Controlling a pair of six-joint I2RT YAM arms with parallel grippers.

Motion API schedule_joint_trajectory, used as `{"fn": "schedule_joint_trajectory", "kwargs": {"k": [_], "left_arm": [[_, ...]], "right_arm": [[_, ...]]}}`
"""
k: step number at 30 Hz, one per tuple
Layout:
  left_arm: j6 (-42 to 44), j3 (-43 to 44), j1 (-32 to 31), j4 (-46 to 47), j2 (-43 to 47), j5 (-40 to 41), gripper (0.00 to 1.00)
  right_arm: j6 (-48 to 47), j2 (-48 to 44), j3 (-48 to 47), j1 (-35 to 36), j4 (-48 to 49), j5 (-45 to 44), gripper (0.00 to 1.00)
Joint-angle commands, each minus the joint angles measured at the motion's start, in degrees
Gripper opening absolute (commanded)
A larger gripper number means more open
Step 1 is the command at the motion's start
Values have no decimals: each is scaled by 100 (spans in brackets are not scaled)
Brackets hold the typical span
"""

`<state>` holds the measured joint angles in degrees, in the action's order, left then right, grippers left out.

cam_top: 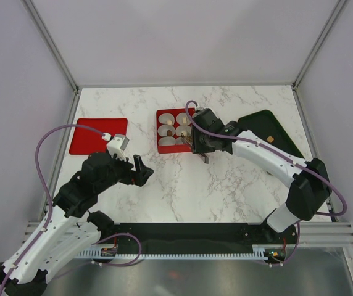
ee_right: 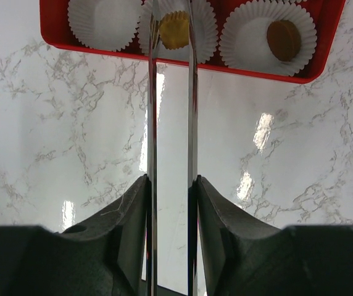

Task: Pack the chocolate

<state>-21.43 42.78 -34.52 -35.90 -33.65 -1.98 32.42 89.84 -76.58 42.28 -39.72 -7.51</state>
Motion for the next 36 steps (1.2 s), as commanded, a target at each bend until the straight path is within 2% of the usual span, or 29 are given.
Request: {"fn": "schedule_joint_trajectory", "kwargs": {"k": [1, 19, 27, 31, 36], "left_arm": [[-37, 37, -11, 109, 7, 66, 99], [-37, 37, -2, 101, 16, 75, 99], [-37, 37, -11, 101, 25, 75, 99], [-37, 46, -11, 110, 51, 57, 99], [-28, 28, -11, 110, 87, 57, 99]], "right_arm": [[89, 68, 11, 43, 202, 13, 42], [36, 86, -199, 52, 149, -102, 47], [-184, -247, -876, -27, -640, -795, 48], [-263, -660, -745, -492, -905, -858, 48], [-316, -1144, -253, -1625, -1239, -945, 47]]}}
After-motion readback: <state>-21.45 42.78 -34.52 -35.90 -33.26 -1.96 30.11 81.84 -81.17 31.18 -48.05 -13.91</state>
